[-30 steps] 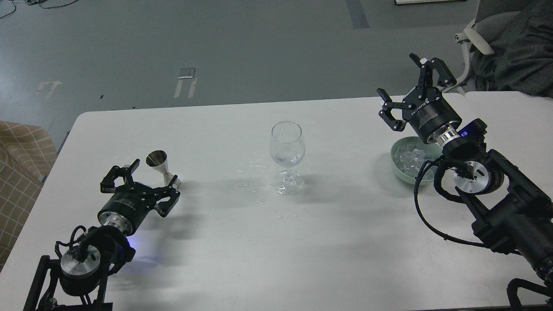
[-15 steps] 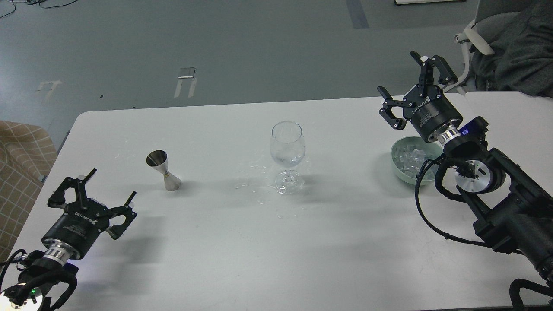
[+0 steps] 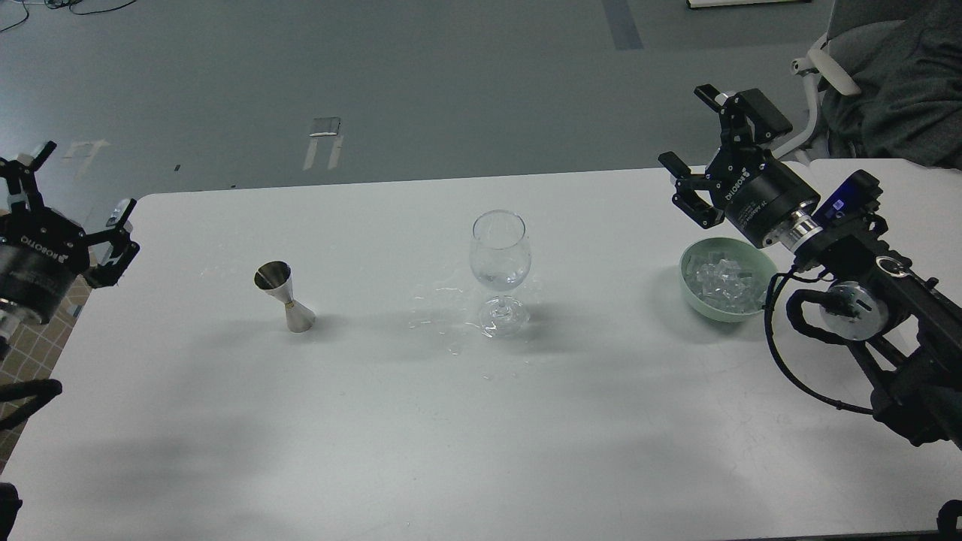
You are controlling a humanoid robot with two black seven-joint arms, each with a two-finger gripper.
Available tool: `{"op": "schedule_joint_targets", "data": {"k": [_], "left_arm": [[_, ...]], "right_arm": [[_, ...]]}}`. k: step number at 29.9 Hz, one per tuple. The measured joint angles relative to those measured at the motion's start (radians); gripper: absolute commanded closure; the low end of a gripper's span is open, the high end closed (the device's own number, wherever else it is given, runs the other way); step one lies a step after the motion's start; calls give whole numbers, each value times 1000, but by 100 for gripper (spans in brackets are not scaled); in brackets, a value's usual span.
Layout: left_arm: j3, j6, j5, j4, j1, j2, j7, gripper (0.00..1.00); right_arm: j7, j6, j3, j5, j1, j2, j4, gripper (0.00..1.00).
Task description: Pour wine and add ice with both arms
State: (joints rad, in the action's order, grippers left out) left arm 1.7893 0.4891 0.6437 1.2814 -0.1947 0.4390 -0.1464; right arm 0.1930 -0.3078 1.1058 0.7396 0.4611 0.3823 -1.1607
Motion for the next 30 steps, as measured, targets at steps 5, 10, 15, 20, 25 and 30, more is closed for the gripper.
{"op": "schedule_joint_targets", "data": {"k": [5,10,15,20,25,30], "left_arm": [[-59,0,63,-31,-129,-10,1,2],[-154,-25,96,-36,-214,-11,33,2],[-203,-56,143,-44,-267,-11,65,2],[-241,-59,146,-52,-293,-32,68,2],[-247,-60,147,-53,-300,-65,68,2],[-248,-60,148,-53,-301,-87,67,2]], "right_arm": [[0,13,0,27,-46,96,-94,0],[2,36,3,104,-84,207,-154,0],[5,82,6,262,-95,319,-180,0],[21,111,6,504,-96,415,-182,0],[67,181,-1,833,-123,439,-172,0],[86,262,-9,1118,-177,406,-104,0]]}}
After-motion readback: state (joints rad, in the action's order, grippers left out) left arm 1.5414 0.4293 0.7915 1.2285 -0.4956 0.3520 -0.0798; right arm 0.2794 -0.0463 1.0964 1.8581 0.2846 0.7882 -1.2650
